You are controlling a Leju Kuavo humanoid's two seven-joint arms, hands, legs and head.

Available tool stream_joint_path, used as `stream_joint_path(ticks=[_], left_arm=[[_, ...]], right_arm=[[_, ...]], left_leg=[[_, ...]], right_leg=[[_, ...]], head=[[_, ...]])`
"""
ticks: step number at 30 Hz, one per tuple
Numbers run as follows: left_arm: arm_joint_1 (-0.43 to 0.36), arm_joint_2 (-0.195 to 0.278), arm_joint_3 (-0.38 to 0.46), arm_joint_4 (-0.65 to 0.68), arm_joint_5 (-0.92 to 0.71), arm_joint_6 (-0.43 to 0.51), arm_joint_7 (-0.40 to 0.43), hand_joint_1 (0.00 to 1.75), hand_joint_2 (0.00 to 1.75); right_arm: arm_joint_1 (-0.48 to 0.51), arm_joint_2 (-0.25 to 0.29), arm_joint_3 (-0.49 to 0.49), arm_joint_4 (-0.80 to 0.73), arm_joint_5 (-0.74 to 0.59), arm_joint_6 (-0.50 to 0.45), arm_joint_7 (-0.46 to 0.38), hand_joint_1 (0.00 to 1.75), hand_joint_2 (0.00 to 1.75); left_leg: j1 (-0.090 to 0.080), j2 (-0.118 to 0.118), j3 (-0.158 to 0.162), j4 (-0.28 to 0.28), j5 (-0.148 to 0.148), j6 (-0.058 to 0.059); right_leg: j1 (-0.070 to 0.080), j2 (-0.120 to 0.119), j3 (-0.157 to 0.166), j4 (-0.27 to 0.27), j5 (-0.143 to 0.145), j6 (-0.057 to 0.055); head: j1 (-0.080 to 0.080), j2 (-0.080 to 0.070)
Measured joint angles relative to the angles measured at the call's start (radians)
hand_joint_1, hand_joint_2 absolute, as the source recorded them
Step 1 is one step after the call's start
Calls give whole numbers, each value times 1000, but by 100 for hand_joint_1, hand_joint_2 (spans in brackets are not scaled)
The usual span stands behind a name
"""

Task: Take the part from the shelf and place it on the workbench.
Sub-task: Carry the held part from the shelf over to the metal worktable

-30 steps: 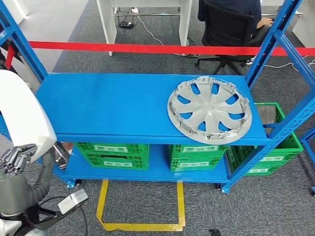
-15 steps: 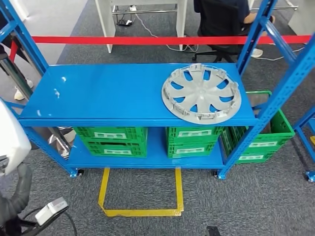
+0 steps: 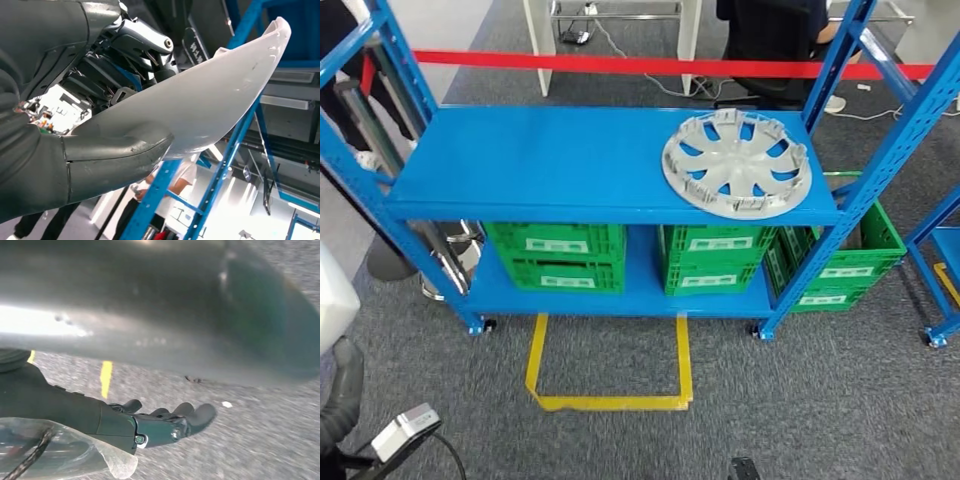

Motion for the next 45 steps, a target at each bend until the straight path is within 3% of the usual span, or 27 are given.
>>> stream_joint_path(ticks=[2,3,4,5,6,8,10,11,13,14,16,18,20,21,23,25,26,28,30,33,34,35,37,39,41,43,45], left_arm=[[0,1,0,0,-1,0,4,175,175],[0,1,-1,0,-2,0,5,175,175],[0,1,-1,0,-3,0,7,175,175],[-1,1,-2,0,-5,0,8,175,175],[-1,1,-2,0,-6,0,10,175,175],[-1,1,-3,0,-7,0,12,175,175],[-2,2,-4,0,-7,0,14,175,175],[-4,3,-5,0,-7,0,16,175,175],[-7,5,-10,0,-8,0,21,175,175],[-8,6,-13,0,-8,0,24,175,175],[-10,9,-17,1,-8,0,29,175,175],[-12,12,-20,1,-7,0,33,175,175],[-14,13,-24,1,-6,0,36,175,175],[-14,14,-25,2,-6,0,37,175,175],[-17,15,-28,2,-6,0,37,175,175],[-21,15,-29,1,-6,0,37,175,175],[-23,16,-29,1,-6,0,37,175,175],[-25,17,-30,2,-4,0,38,175,175],[-25,17,-32,2,0,0,41,175,175],[-26,19,-35,4,7,0,50,175,175],[-26,20,-35,5,8,0,53,175,175],[-26,20,-37,6,8,0,56,175,175],[-26,21,-40,8,8,0,62,175,175],[-27,23,-43,9,9,0,68,175,175],[-30,27,-46,9,8,0,72,175,175],[-32,30,-50,10,8,0,75,175,175],[-32,32,-54,10,8,0,77,175,175]], right_arm=[[0,0,0,0,-1,0,-1,0,0],[0,0,0,0,-2,1,-2,0,0],[0,0,0,0,-2,0,-3,0,0],[-1,0,0,0,-3,0,-3,0,0],[-1,0,0,0,-3,0,-4,0,0],[-3,0,0,-1,-4,-1,-5,0,0],[-8,-1,0,-2,-4,-1,-7,0,0],[-10,-1,0,-2,-5,-1,-8,0,0],[-8,-1,-1,-1,-7,-1,-10,0,0],[-7,-1,-2,-1,-7,-2,-10,0,0],[-5,-1,-3,-1,-8,-2,-10,0,0],[-3,-1,-5,0,-9,-2,-10,0,0],[-2,-1,-7,0,-9,-1,-10,0,0],[-2,-1,-7,0,-9,-1,-10,0,0],[-2,-1,-7,0,-9,-2,-10,0,0],[-3,-1,-8,-1,-9,-2,-10,0,0],[-3,-1,-8,-1,-9,-2,-10,0,0],[-2,-2,-9,0,-9,-2,-10,0,0],[-1,-2,-9,0,-9,-2,-10,0,0],[0,-3,-10,0,-8,-1,-10,0,0],[0,-3,-10,0,-8,0,-10,0,0],[-1,-4,-10,0,-8,0,-10,0,0],[-2,-5,-10,0,-8,2,-10,0,0],[-6,-7,-10,-1,-8,2,-11,0,0],[-14,-9,-10,-2,-8,2,-11,0,0],[-15,-9,-10,-1,-8,2,-11,0,0],[-10,-10,-10,0,-8,2,-10,0,0]], left_leg=[[-6,3,-33,1,26,10],[-11,4,-50,2,40,12],[-15,5,-68,4,53,14],[-20,6,-85,6,65,15],[-24,7,-100,8,76,16],[-31,7,-124,14,97,15],[-35,10,-138,20,117,9],[-36,11,-143,20,128,6],[-35,10,-151,21,140,-4],[-33,8,-157,34,119,-10],[-26,3,-175,113,23,-24],[-18,3,-193,244,-69,-36],[-12,3,-183,318,-62,-42],[-10,3,-156,305,-30,-44],[-7,2,-59,184,9,-43],[-8,0,26,51,-11,-35],[-10,-1,40,18,-25,-30],[-10,1,27,5,-25,-16],[-8,4,2,2,-6,2],[-12,8,-43,3,33,17],[-15,8,-60,4,46,18],[-18,8,-77,6,59,19],[-23,9,-110,10,82,18],[-28,8,-135,15,103,15],[-31,10,-154,19,127,6],[-31,11,-168,18,149,-4],[-29,6,-182,36,118,-17]], right_leg=[[2,1,-29,125,-113,0],[5,1,-36,188,-143,-1],[7,1,-32,232,-144,-4],[11,1,-16,247,-123,-9],[15,1,18,224,-90,-16],[28,1,137,85,-60,-39],[38,1,237,-68,-88,-51],[40,1,256,-106,-100,-53],[37,-1,245,-120,-91,-59],[35,-4,235,-120,-81,-66],[31,-8,211,-121,-57,-76],[31,-9,180,-117,-32,-78],[30,-11,146,-106,-7,-75],[29,-11,127,-98,3,-72],[29,-10,90,-77,18,-63],[30,-8,66,-61,32,-52],[31,-8,57,-57,40,-46],[30,-6,41,-52,52,-33],[29,-2,19,-17,5,-23],[27,1,-20,152,-142,-16],[27,1,-23,203,-156,-16],[27,1,-13,228,-144,-17],[29,1,41,199,-85,-26],[35,1,156,56,-67,-42],[41,1,244,-85,-93,-53],[40,0,247,-122,-95,-59],[36,-5,227,-123,-72,-70]], head=[[4,0],[5,0],[5,0],[5,0],[5,0],[5,0],[5,0],[5,0],[7,0],[6,0],[4,0],[2,0],[2,0],[2,0],[2,0],[2,0],[2,0],[2,0],[4,0],[8,0],[8,0],[8,0],[8,0],[9,0],[9,0],[9,0],[8,0]])
